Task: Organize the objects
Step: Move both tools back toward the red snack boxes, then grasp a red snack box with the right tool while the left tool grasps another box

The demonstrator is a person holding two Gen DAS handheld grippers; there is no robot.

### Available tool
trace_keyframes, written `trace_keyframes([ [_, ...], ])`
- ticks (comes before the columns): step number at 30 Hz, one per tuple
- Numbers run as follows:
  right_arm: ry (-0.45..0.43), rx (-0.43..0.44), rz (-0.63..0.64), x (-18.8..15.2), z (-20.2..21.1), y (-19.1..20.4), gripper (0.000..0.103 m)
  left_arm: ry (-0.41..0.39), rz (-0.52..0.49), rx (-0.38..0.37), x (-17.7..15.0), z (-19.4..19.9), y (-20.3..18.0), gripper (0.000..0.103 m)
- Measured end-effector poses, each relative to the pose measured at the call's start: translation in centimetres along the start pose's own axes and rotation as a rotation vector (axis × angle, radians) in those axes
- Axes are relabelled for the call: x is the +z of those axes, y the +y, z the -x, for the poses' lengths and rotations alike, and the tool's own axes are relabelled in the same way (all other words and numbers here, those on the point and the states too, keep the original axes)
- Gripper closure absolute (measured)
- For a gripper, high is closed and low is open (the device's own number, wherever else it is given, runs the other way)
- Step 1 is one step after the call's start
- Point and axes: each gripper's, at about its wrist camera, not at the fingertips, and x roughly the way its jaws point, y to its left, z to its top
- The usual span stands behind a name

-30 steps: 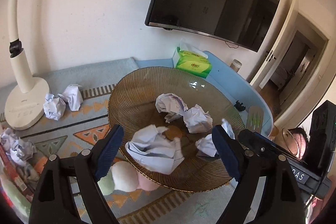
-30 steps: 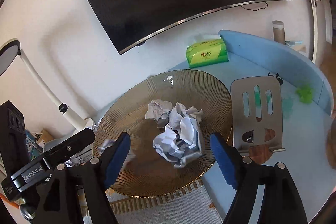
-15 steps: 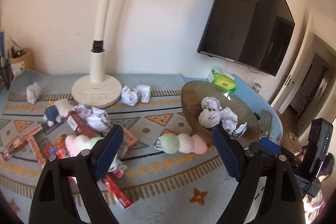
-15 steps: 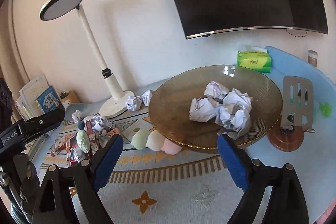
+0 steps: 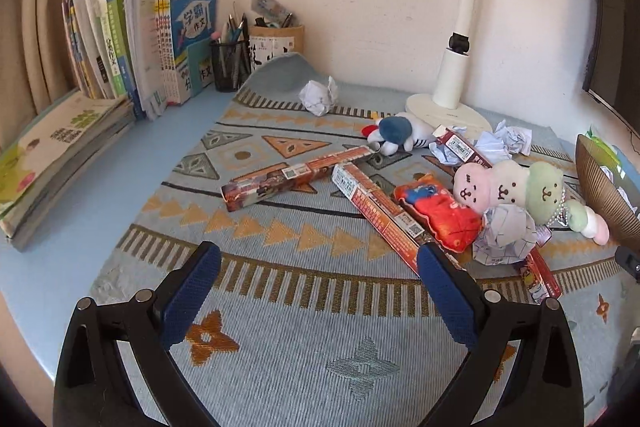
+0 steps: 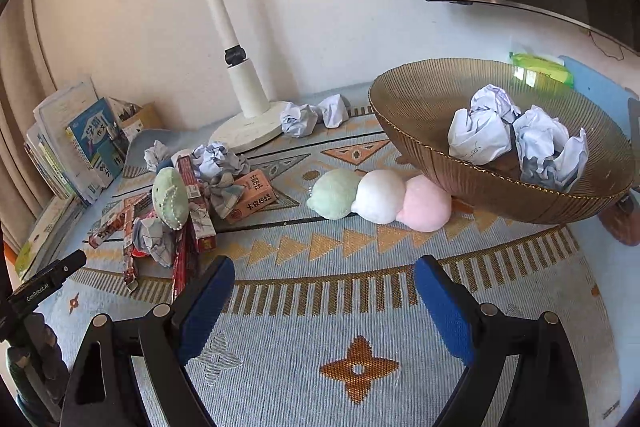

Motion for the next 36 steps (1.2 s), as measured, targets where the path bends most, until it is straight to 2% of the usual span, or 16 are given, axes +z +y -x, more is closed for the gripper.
trace_keyframes([
  [2, 0.028, -0.029, 0.021, 0.0, -0.6, 0.5, 0.012, 0.037, -0.002, -0.001, 0.0, -0.8, -0.2, 0.005],
  [4, 0.048, -0.071, 0.062, -0.1, -1.2, 1.3, 0.012, 0.012, -0.025, 0.011, -0.1, -0.5, -0.7, 0.005],
  [7, 0.075, -0.108, 0.129, -0.4, -1.7, 2.3, 0.012, 0.035, -0.078, 0.013, -0.6, -0.6, -1.8, 0.004],
  [9, 0.076, -0.123, 0.152, -0.5, -1.8, 2.6, 0.012, 0.023, -0.105, 0.02, -0.8, -0.4, -2.4, 0.004],
  [15, 0.079, -0.125, 0.136, -0.6, -1.9, 2.2, 0.012, 0.03, -0.116, 0.008, -0.8, -0.3, -2.6, 0.004],
  [18, 0.073, -0.128, 0.128, -0.4, -1.7, 2.3, 0.012, 0.049, -0.09, 0.017, -0.2, -0.7, -2.3, 0.004],
  [20, 0.081, -0.09, 0.125, -0.2, -1.6, 2.6, 0.014, 0.063, -0.052, 0.002, 0.8, -1.2, -2.2, 0.004],
  [23, 0.118, 0.084, 0.071, 0.1, -1.9, 3.9, 0.026, 0.093, -0.024, -0.008, 2.9, -2.8, -2.8, 0.004],
  [25, 0.148, 0.158, 0.072, 0.3, -2.7, 5.6, 0.033, 0.118, -0.021, -0.006, 3.9, -4.5, -3.2, 0.005],
  [26, 0.159, 0.155, 0.097, 0.3, -3.2, 6.7, 0.037, 0.133, -0.014, -0.006, 4.3, -5.4, -3.3, 0.005],
  [28, 0.167, 0.115, 0.184, 0.2, -4.3, 9.2, 0.041, 0.176, 0.007, -0.004, 4.6, -7.0, -3.3, 0.015],
  [30, 0.186, 0.096, 0.259, 0.0, -5.6, 11.2, 0.045, 0.204, 0.017, -0.014, 4.7, -8.1, -3.4, 0.015],
  [32, 0.22, 0.097, 0.287, -0.4, -7.0, 12.4, 0.054, 0.216, 0.0, -0.013, 4.4, -8.8, -3.8, 0.019],
  [34, 0.246, 0.059, 0.313, -0.8, -7.9, 13.0, 0.065, 0.239, -0.02, -0.033, 4.0, -9.1, -4.2, 0.036],
  [36, 0.235, 0.066, 0.315, -0.9, -7.7, 12.8, 0.073, 0.245, -0.025, -0.055, 3.8, -8.6, -4.0, 0.043],
])
